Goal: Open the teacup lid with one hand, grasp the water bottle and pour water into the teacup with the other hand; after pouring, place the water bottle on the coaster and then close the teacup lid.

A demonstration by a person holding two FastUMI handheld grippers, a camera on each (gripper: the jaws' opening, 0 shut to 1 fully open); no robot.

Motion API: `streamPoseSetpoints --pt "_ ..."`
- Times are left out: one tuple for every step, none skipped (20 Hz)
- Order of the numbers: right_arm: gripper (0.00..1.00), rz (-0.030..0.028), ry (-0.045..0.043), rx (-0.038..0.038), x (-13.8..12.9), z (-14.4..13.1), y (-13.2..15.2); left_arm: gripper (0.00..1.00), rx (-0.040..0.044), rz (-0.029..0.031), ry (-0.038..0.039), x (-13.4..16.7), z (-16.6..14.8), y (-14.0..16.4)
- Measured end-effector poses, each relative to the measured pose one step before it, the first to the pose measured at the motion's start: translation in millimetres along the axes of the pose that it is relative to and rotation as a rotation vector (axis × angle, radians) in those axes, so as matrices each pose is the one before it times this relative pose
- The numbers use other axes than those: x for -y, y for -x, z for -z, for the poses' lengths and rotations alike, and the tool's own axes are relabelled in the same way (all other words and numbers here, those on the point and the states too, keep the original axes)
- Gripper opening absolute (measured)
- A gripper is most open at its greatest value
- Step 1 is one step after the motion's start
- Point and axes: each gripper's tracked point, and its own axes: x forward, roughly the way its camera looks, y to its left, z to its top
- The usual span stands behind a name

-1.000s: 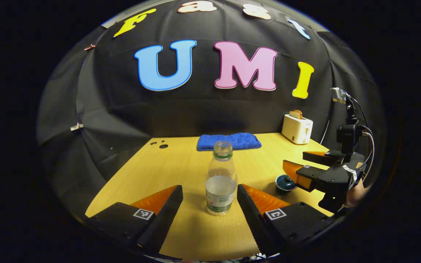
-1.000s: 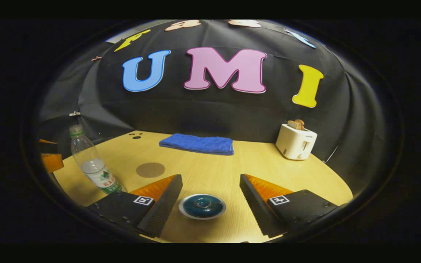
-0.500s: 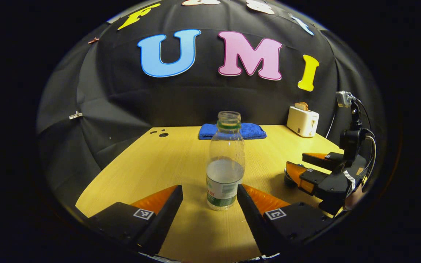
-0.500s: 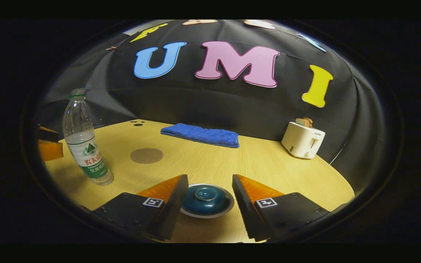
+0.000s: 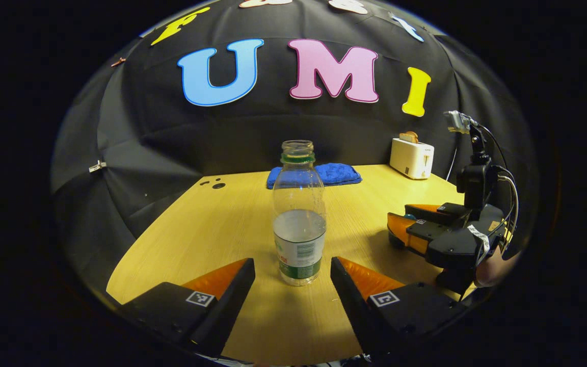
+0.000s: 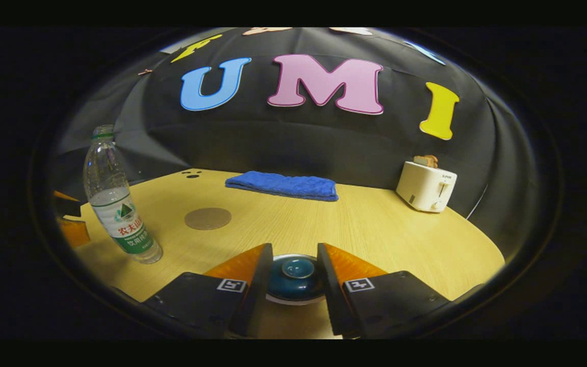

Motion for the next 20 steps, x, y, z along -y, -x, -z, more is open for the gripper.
streamPoseSetpoints --pt "0.52 0.00470 -0.00584 0.00170 1.63 -1.52 -0.03 0.95 0.00156 0.00125 0.00300 1.27 0.04 0.95" --pt "0.40 0.00684 -0.00869 -0.00192 3.02 0.84 -1.82 0.95 0.00091 0.00314 0.00178 1.25 -0.70 0.38" --pt "0.34 -0.00189 -0.01094 -0.00956 -0.28 1.20 -0.53 0.95 -0.00021 0.00344 -0.00201 1.85 -0.36 0.18" --pt "0.34 -0.00311 -0.00547 -0.00617 -0.30 -0.34 1.03 0.95 0.00070 0.00202 -0.00578 1.15 0.48 -1.56" --pt "0.33 -0.00597 -0.00417 -0.00913 -0.89 0.35 -2.16 0.95 0.00190 0.00243 -0.00631 0.82 -0.29 -1.29" --pt "0.32 -0.00746 -0.00637 -0.00700 0.04 -0.43 3.90 0.95 0.00257 0.00153 -0.00484 0.50 -1.06 -0.28" --pt "0.27 -0.01067 -0.00549 -0.00801 0.21 0.02 -4.61 0.95 0.00249 0.00278 -0.00110 0.04 -0.46 -0.84" --pt "0.31 -0.00802 -0.00034 -0.01510 -1.13 0.65 3.75 0.95 0.00043 0.01002 0.00478 2.27 -0.23 -1.96" --pt "0.28 -0.01408 0.00099 -0.01223 -0.86 -0.33 -1.97 0.95 0.00134 0.01354 0.01692 1.96 -0.53 -0.87" --pt "0.25 -0.00445 -0.00313 -0.00754 1.19 -2.18 0.90 0.95 0.00712 0.01516 0.02762 3.46 -1.61 -1.98" --pt "0.25 -0.00559 -0.01396 0.00354 0.96 -6.53 0.68 0.95 0.00459 0.00427 0.02252 0.94 -0.25 -4.35" --pt "0.20 0.00186 -0.01135 0.01753 1.23 -9.65 0.87 0.95 -0.00103 -0.01015 0.01010 -2.03 0.90 -4.20" --pt "0.29 0.00666 0.00115 0.01620 3.23 -9.18 0.22 0.95 -0.00175 -0.00771 0.00780 -1.99 2.77 -4.22" --pt "0.25 0.00278 0.00692 0.01125 2.70 -7.23 0.06 0.95 0.00139 -0.00890 0.00579 -1.86 -0.26 -3.92" --pt "0.24 -0.00016 0.00929 0.00832 0.65 -4.08 1.44 0.95 0.00947 -0.00538 0.00588 -0.89 -1.58 -4.61" --pt "0.20 0.00015 0.01158 0.01009 1.53 -4.78 1.51 0.95 0.02004 0.00570 0.00430 2.45 -5.06 -3.96" --pt "0.20 -0.00066 0.00886 0.00581 1.08 -2.80 2.51 0.95 0.01951 0.00333 -0.00108 2.29 -4.32 -5.90" --pt "0.22 -0.00261 0.00751 0.00185 1.73 -0.16 3.23 0.96 0.01449 -0.00076 -0.00098 0.37 -2.87 -6.84" --pt "0.25 -0.00230 0.00678 -0.00175 0.39 0.71 3.48 0.96 0.01183 -0.00119 0.00370 -1.14 -2.72 -10.27" --pt "0.25 -0.00004 0.00669 -0.00379 -0.31 0.95 5.01 0.96 0.01257 0.00264 0.01019 0.02 -4.11 -9.91"
